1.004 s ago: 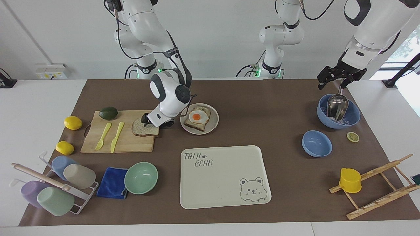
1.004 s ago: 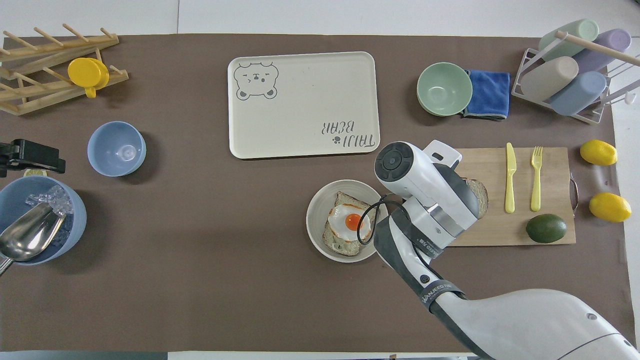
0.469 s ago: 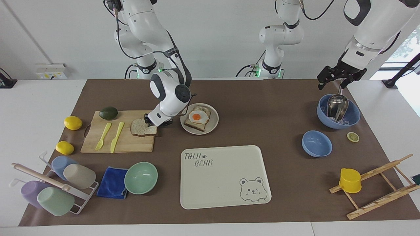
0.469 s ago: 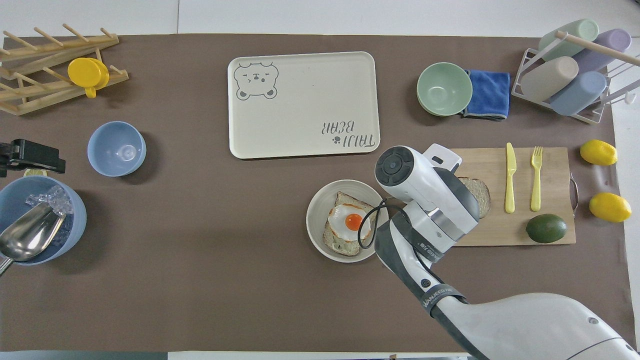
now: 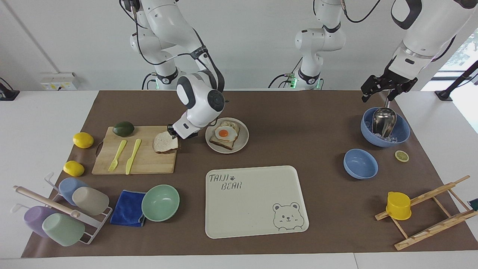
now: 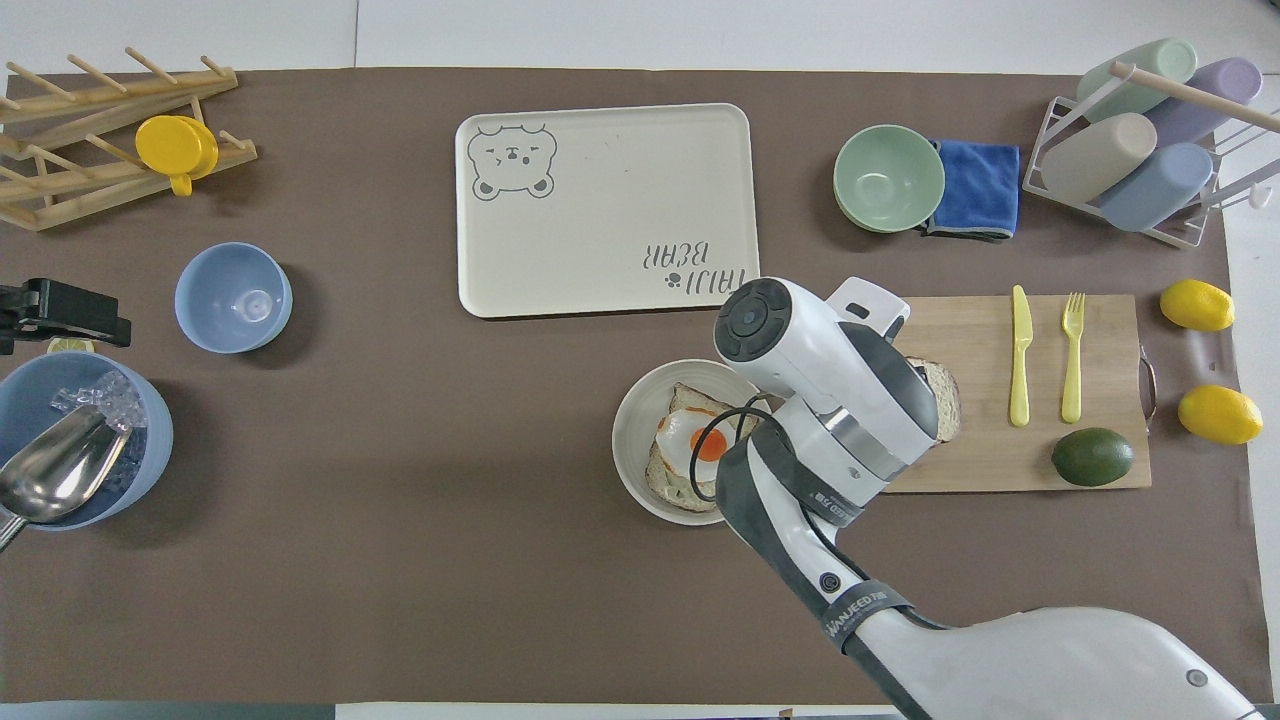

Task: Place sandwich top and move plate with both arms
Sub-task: 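Carry the bread slice over the plate and lower it onto the egg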

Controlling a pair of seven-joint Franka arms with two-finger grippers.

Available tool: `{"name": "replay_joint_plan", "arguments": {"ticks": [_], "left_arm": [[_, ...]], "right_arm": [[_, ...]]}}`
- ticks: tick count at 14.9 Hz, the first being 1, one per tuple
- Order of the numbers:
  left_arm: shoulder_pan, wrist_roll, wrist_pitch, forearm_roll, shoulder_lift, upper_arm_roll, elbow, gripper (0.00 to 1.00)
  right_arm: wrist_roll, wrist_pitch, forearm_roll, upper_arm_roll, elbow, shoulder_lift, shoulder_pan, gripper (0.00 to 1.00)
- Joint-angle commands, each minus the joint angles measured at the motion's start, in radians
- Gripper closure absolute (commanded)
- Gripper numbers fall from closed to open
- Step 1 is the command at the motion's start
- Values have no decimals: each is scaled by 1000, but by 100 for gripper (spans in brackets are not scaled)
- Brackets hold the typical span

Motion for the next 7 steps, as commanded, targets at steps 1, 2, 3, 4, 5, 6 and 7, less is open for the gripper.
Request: {"name": "replay_joint_plan", "arguments": {"ticks": [1,2,3,4,5,6,7], "left_arm": [[-8,9,-13,9,-4,2,2,0],[-5,9,-14,9,-4,2,2,0],[-5,9,-17,9,-4,2,2,0],[-7,9,-19,9,-4,2,2,0],[-7,9,-19,9,-4,2,2,0],[-5,7,-19,8,-4,2,2,0],[-5,7,-19,9,-4,2,2,0]], "right_arm": [[-22,-178,-10,44,147,30,40,100],[-21,-219,-10,44,164,27,63,100],[-19,-239,-10,46,170,21,74,100],[-9,-246,-20,46,169,12,92,100],[-13,-250,-25,47,186,3,115,100],[-13,-256,-28,48,215,4,132,100],[-12,-244,-28,48,221,7,144,100]]}}
